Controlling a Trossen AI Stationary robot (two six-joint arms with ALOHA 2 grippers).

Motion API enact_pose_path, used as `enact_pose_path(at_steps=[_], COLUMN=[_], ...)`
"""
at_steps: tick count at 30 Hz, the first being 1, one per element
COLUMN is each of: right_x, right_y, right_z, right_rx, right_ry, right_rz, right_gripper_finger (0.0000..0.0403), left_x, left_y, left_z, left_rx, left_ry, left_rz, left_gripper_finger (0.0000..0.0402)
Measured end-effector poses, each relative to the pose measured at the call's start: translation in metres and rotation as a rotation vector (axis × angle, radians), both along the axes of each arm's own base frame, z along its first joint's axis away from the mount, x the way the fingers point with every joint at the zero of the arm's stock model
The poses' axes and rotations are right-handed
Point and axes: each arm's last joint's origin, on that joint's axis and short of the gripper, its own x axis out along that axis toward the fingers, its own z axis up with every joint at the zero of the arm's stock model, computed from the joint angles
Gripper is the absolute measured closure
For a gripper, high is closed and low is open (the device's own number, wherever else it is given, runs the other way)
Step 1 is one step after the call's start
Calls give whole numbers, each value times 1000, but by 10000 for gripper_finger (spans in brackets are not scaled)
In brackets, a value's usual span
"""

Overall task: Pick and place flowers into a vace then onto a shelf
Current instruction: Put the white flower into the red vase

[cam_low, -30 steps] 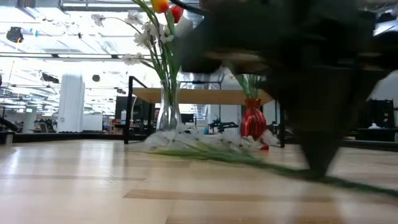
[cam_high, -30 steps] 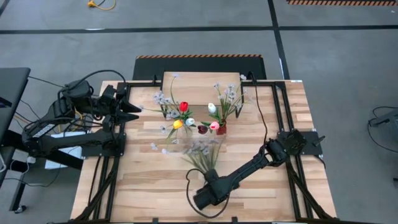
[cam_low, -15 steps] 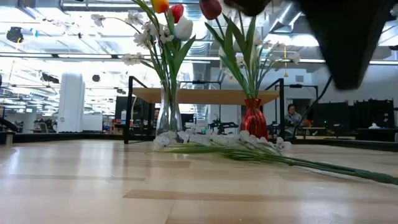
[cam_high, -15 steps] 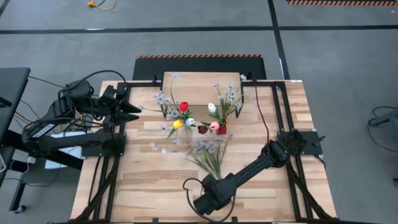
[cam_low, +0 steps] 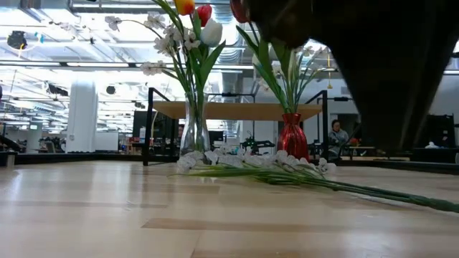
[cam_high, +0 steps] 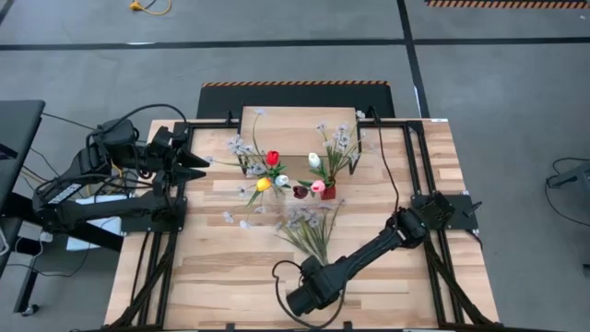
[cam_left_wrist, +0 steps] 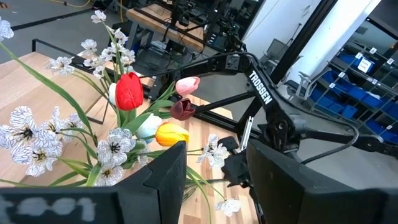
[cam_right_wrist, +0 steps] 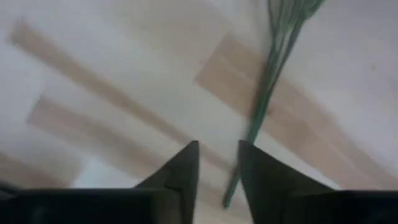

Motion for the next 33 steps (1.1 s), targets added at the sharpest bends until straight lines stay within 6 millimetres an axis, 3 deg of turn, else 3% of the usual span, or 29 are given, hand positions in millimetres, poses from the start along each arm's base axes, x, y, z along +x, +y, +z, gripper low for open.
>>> enact_pose_path(at_steps=[8, 14, 18, 24, 33], right_x=[-5, -5, -10, -13, -24], right_y=[-8, -13, -17, -15, -4], right_z=[-23, -52, -67, -72, -72], right_rx=[-57, 42, 71, 63, 40], right_ry=[51, 53, 57, 43, 18], right_rz=[-12, -9, -52, -68, -112], right_gripper_finger=[191, 171, 187, 233, 377], left_x=[0, 0, 0, 0, 0], left_y=[0, 0, 0, 0, 0], left_z=[0, 0, 0, 0, 0], left_rx=[0, 0, 0, -1, -19], left_ry=[0, 0, 0, 3, 5], left_rz=[0, 0, 0, 0, 3], left_gripper_finger=[245, 245, 245, 245, 245])
